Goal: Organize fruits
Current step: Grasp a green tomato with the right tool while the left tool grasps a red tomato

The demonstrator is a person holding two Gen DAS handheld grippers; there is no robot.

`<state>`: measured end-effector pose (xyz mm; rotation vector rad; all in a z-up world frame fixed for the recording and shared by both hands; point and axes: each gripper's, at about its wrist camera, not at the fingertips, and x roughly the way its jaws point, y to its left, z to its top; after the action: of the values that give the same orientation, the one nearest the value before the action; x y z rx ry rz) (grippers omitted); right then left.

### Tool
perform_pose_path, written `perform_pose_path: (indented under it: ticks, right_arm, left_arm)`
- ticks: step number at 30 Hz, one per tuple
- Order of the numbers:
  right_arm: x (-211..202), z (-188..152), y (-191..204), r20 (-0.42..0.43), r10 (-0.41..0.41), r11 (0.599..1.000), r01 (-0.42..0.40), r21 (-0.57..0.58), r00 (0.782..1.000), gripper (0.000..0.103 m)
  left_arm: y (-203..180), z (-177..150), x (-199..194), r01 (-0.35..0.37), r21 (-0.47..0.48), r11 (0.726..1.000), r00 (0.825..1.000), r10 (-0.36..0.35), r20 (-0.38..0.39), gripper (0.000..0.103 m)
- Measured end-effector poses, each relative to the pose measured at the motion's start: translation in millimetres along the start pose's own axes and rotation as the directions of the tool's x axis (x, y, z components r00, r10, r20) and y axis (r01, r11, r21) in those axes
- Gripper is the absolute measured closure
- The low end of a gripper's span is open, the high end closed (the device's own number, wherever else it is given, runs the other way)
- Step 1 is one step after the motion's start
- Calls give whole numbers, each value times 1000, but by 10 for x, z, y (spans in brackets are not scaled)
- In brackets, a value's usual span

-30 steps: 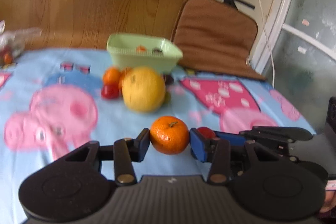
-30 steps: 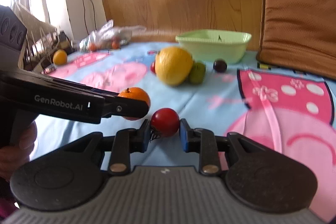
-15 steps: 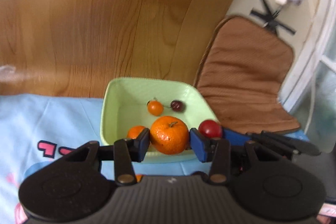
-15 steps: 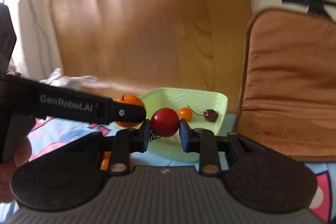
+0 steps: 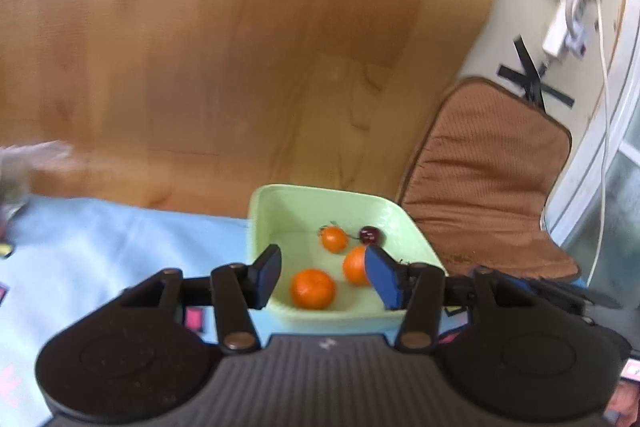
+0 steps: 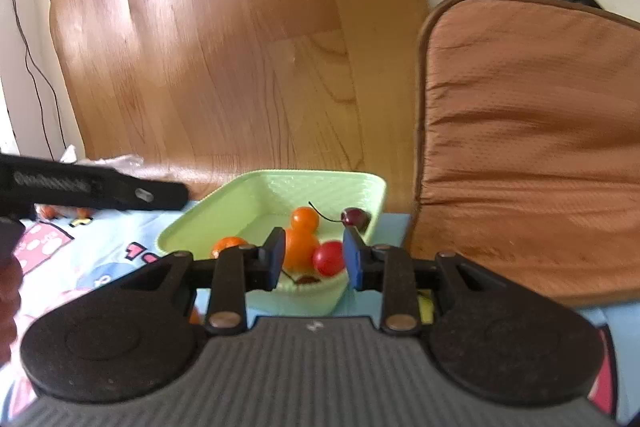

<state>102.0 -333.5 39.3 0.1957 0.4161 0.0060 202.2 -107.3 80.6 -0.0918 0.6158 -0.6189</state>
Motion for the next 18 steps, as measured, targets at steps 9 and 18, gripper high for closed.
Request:
perform_pose_path:
  ticks: [9,18]
  right_arm:
    - [-448,-456,123,-80,114,992,-109,63,990,69]
    - [-343,-665,625,-163,50,954,-96,-285,985,69]
  left_arm:
    - [366,-682,-479,-72,-105,992,996,65,-65,55]
    - [534,-831,-504,-34,-184,982,997,21,-76,55]
